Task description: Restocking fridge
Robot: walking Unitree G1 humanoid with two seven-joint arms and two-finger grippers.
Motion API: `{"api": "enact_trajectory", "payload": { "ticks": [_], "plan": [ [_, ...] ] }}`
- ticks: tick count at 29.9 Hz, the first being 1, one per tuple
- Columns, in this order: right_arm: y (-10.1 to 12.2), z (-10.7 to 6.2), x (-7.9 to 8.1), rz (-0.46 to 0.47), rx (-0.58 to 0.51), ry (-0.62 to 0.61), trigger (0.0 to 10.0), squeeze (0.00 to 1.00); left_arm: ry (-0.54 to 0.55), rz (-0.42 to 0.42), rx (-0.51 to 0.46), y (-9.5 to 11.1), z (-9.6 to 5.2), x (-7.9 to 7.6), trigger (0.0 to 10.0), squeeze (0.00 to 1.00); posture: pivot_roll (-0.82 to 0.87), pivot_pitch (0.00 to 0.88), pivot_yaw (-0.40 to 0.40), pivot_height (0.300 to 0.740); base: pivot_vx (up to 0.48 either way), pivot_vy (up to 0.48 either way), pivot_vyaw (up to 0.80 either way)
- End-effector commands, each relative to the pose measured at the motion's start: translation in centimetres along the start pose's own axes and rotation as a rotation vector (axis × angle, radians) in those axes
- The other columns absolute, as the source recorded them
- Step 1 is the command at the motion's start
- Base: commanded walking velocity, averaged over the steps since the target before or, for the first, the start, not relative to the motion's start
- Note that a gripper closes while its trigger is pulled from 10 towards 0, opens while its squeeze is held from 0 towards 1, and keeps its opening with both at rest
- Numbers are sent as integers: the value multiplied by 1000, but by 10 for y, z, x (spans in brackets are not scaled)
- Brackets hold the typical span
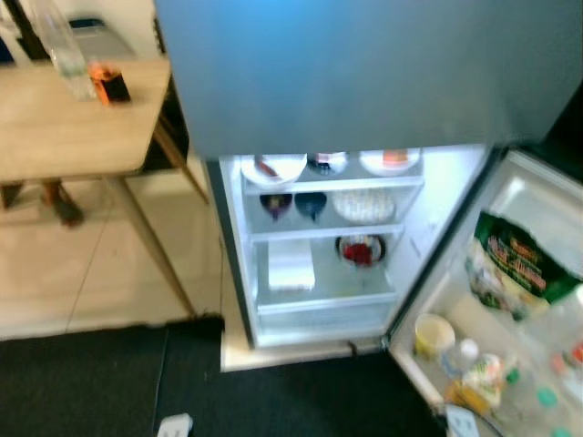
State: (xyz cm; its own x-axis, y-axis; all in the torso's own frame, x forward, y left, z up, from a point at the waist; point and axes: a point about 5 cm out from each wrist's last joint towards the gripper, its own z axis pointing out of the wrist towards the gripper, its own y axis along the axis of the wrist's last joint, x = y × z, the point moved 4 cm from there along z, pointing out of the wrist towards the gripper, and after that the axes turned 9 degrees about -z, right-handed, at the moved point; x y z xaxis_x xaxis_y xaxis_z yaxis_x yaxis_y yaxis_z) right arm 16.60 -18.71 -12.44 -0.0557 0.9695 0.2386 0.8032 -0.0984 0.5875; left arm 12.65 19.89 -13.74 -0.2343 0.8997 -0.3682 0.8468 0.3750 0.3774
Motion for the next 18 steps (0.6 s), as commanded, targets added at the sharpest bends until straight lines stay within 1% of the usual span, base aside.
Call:
{"api": "enact_trajectory", "payload": {
  "ticks": [1, 18],
  "plan": [
    [-6, -2, -3, 10, 15, -7, 10000, 0, 17, -9, 51, -16, -3, 5, 10000, 0, -66, 67, -15, 740, -285, 0, 0],
    [-7, -3, -4, 7, 23, -7, 10000, 0, 25, 9, 54, -13, -4, 7, 10000, 0, -65, 61, -13, 740, -293, 0, 0]
  ]
}}
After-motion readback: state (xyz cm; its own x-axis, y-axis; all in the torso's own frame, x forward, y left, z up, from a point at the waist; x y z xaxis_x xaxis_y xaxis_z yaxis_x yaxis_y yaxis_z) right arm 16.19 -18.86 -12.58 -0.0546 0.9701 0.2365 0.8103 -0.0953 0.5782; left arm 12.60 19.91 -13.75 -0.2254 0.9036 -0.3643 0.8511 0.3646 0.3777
